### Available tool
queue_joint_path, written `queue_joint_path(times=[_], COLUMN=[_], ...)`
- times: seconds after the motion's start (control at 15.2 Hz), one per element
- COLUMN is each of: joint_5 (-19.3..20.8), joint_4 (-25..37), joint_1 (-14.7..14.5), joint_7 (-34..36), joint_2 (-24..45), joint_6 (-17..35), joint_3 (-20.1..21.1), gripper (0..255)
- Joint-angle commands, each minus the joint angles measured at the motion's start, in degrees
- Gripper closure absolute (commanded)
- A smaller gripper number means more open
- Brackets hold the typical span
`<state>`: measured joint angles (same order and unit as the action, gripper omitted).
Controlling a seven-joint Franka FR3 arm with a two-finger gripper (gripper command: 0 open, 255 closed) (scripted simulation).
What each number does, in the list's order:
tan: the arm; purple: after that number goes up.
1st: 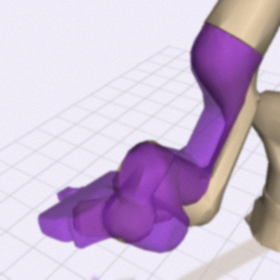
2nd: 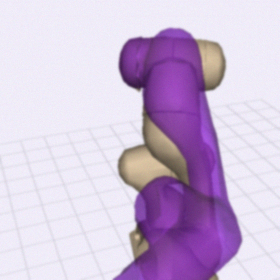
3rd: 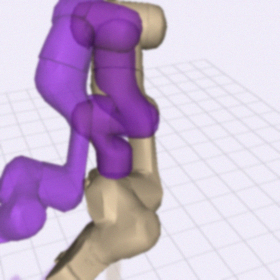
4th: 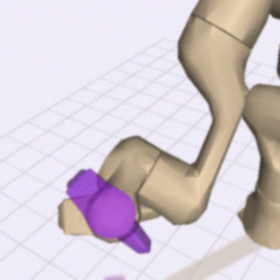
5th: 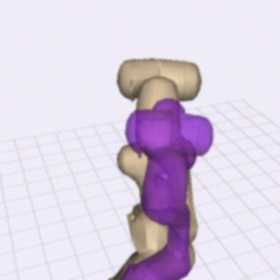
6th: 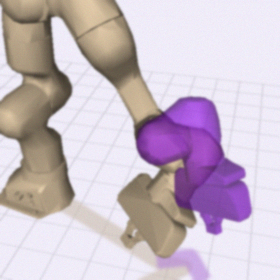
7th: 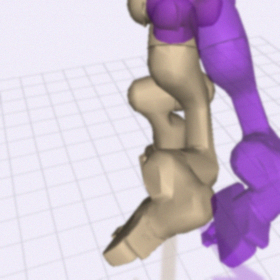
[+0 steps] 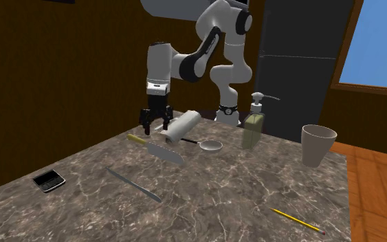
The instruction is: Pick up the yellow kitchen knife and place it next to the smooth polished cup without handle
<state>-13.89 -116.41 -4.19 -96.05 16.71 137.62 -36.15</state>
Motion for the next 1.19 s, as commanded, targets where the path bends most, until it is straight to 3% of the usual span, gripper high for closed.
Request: queue_joint_path(times=[0.0,0.07,0.59,1.12], joint_5=[-3.88,-5.31,-8.77,-8.75], joint_4=[4.56,6.87,7.87,7.87], joint_1=[2.59,3.88,6.09,6.09], joint_7=[-5.55,-7.80,-10.15,-10.14], joint_2=[4.61,6.73,11.63,11.62], joint_6=[0.07,0.01,3.49,3.48], joint_3=[2.39,3.64,6.21,6.21], gripper=[0,0,0,0])
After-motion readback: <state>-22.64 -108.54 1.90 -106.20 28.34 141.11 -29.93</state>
